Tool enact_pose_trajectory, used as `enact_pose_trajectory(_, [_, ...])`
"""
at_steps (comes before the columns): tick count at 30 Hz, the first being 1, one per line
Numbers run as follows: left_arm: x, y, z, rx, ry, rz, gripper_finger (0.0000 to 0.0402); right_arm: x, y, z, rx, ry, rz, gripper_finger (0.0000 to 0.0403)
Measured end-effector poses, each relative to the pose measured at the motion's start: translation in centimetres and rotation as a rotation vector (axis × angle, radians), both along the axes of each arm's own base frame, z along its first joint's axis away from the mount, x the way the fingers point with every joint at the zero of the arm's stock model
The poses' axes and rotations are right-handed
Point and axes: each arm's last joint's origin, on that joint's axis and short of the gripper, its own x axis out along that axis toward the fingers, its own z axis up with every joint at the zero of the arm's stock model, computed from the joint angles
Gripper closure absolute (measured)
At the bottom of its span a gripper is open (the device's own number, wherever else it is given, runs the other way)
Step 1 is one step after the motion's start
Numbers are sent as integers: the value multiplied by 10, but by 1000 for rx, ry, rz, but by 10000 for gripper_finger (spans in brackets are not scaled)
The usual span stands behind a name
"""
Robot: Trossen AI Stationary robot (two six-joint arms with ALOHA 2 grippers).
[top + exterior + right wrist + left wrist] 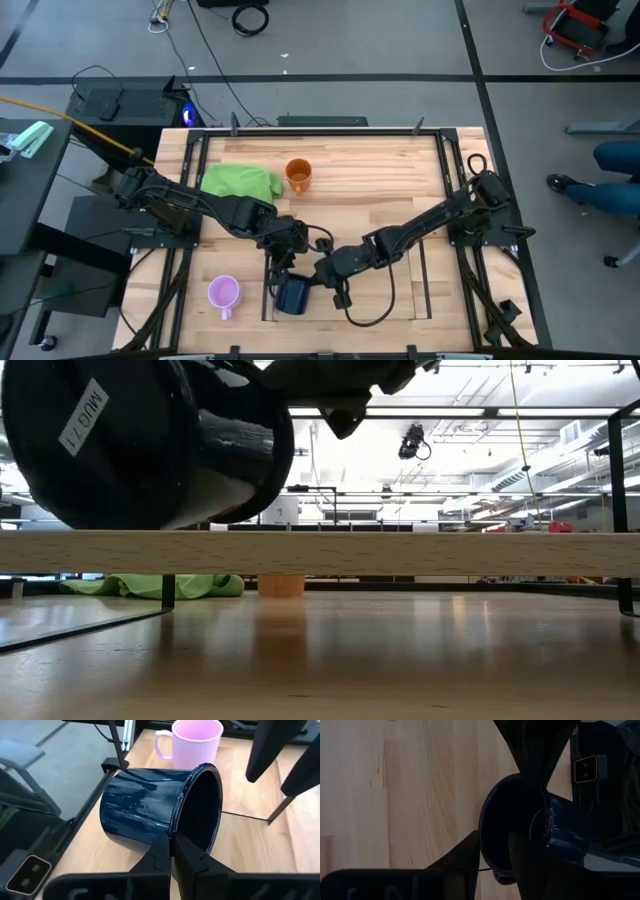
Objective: Stack small to large cups/mugs on shelf
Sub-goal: Put the dark blue mug on the shelf
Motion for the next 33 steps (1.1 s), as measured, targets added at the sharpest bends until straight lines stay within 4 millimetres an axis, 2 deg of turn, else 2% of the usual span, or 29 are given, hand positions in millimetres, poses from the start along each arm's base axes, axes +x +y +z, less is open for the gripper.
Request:
enact_pose_trajectory(11, [0,0,0,0,0,0,291,-3,3,-1,-126,-6,-46,395])
enact_pose_trajectory(21, [0,0,0,0,0,0,294,-7,21,18,-265,10,-52,395])
enact_pose_trajectory(33, [0,0,0,5,-3,-12,294,-17,35,25,-428,33,-110,396])
